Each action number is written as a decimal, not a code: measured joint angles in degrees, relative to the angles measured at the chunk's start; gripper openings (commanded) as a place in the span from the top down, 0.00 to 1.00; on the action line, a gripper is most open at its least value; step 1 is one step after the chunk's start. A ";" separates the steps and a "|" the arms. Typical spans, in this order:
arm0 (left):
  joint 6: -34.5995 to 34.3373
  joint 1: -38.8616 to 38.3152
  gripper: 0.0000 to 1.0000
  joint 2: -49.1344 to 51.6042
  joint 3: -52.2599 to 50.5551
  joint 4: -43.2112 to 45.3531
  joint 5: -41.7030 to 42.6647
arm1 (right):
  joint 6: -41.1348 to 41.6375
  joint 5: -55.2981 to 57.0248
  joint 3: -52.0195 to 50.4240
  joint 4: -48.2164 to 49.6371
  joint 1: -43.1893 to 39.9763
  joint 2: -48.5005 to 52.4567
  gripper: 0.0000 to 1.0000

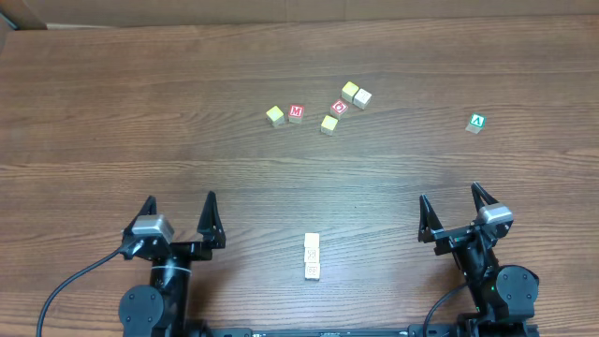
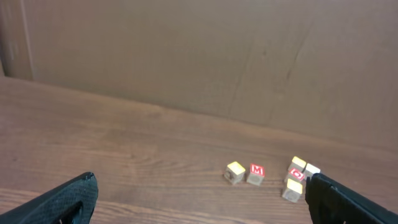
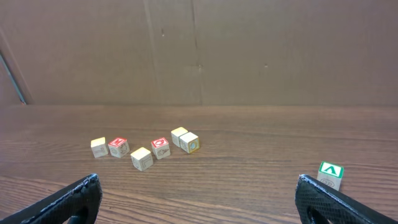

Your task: Flip 3 blocks

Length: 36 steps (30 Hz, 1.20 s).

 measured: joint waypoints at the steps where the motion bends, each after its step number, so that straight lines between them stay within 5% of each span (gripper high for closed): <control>1: 0.42 -0.02 0.00 -0.02 -1.05 1.99 0.09 | 0.00 0.00 0.00 -0.02 0.00 0.00 0.00; 10: 2.36 1.79 0.00 -0.22 -12.04 17.27 0.92 | 0.00 0.00 0.00 0.00 0.00 0.00 0.00; 20: 3.26 3.04 0.00 -0.26 -13.40 9.16 1.79 | 0.00 -0.02 0.00 -0.02 0.00 0.00 0.00; 36: 4.33 3.04 0.00 -0.26 -13.40 9.16 1.79 | 0.00 0.00 0.00 0.00 0.00 0.00 0.00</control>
